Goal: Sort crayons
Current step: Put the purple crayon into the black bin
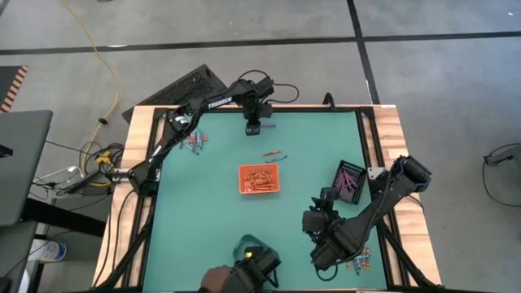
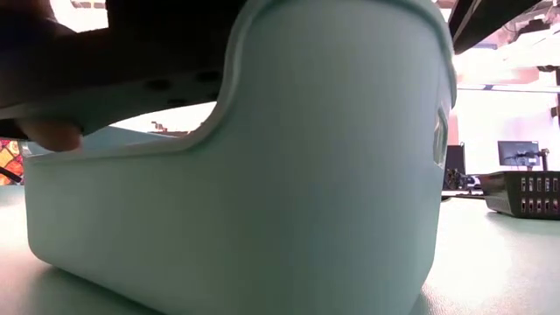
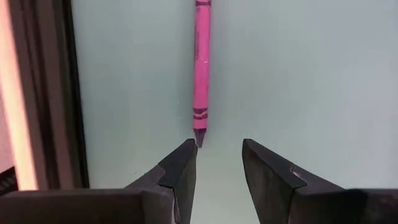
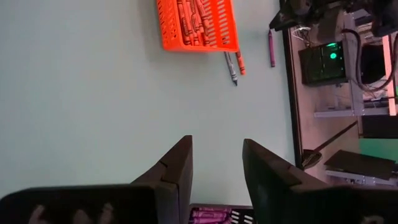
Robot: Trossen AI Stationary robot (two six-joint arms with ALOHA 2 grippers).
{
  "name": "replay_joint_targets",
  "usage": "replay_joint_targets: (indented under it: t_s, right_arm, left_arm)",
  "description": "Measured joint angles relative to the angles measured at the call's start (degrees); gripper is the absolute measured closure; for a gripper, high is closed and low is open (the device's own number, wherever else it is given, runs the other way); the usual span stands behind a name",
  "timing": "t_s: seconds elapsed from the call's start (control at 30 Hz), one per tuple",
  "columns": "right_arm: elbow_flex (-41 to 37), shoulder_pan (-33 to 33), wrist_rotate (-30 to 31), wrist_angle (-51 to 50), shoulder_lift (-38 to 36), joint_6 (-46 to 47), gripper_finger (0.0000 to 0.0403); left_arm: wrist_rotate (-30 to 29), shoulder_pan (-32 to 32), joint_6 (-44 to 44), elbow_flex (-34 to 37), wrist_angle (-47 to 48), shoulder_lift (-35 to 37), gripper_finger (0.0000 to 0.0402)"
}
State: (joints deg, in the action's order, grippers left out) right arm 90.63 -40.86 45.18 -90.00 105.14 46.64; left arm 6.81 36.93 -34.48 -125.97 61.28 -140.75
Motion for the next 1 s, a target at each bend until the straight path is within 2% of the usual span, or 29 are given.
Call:
replay_joint_targets:
  t_s: [0.57,0.7,0.83,1.0]
  right_arm:
    - [0.0,-1.2,0.1,0.6,0.0,0.7,0.0266]
    - [0.0,-0.9,2.4,0.6,0.0,0.7,0.0266]
    - [0.0,2.3,3.5,0.8,0.0,-2.7,0.0266]
    - [0.0,9.6,0.9,2.7,0.0,-13.5,0.0266]
  left_arm:
    - [-0.9,0.0,2.1,0.3,-2.9,0.0,0.0284]
    - [0.9,0.1,1.6,-0.2,-2.7,0.0,0.0284]
    - [1.4,0.0,0.7,-0.2,-0.9,0.3,0.0284]
    - [3.9,0.0,0.5,-0.2,0.2,4.2,0.0284]
